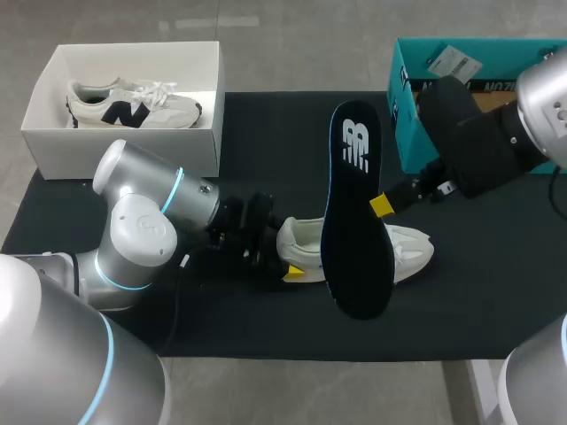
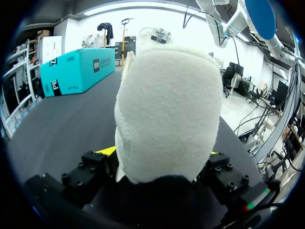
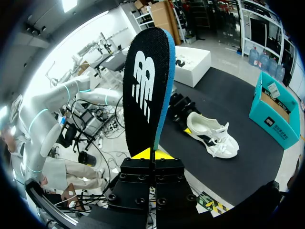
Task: Take the shoe out of the shoebox, open the shoe tongue, remove and reinsert the insole, then place the shoe into the shoebox
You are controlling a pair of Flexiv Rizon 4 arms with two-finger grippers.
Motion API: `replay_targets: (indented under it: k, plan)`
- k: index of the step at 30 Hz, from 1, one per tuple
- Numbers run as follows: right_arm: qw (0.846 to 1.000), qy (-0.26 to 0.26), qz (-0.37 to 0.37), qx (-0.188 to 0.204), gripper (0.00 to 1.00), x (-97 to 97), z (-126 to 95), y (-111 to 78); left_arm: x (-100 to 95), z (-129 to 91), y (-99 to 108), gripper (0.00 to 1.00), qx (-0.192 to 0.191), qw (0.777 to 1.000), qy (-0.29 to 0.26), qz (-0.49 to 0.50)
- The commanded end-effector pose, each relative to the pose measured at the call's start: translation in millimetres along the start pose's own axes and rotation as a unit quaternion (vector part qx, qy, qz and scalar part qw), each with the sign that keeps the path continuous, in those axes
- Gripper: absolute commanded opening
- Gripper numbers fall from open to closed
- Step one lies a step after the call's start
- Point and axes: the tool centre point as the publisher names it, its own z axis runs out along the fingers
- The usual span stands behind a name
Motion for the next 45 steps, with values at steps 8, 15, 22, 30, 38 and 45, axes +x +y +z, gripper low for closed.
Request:
replay_targets:
  k: [8, 15, 22, 30, 38, 45]
  plan:
    - [1.0, 0.001, 0.0, 0.004, 0.0, -0.6, 2.8, 4.4, -0.5, 1.4, 1.8, 0.0, 0.001, 1.0, 0.001, 0.0]
    - [1.0, 0.001, 0.0, 0.004, 0.0, -0.6, 2.8, 4.4, -3.1, -0.6, 6.1, 0.35, -0.005, 1.0, 0.0, 0.0]
    - [1.0, 0.001, 0.0, 0.004, 0.0, -0.6, 2.8, 4.4, -8.7, -0.2, 5.5, 1.0, -0.017, 1.0, 0.011, 0.018]
    - [1.0, 0.001, 0.0, 0.004, 0.0, -0.6, 2.8, 4.4, -7.4, -8.2, 1.0, 1.0, -0.02, 0.999, 0.001, 0.027]
    - [1.0, 0.001, 0.0, 0.004, 0.0, -0.6, 2.8, 4.4, 0.7, -7.7, -2.4, 1.0, -0.038, 0.998, 0.008, 0.042]
    - [1.0, 0.001, 0.0, 0.004, 0.0, -0.6, 2.8, 4.4, 3.8, -12.2, -9.4, 1.0, -0.069, 0.997, -0.012, 0.046]
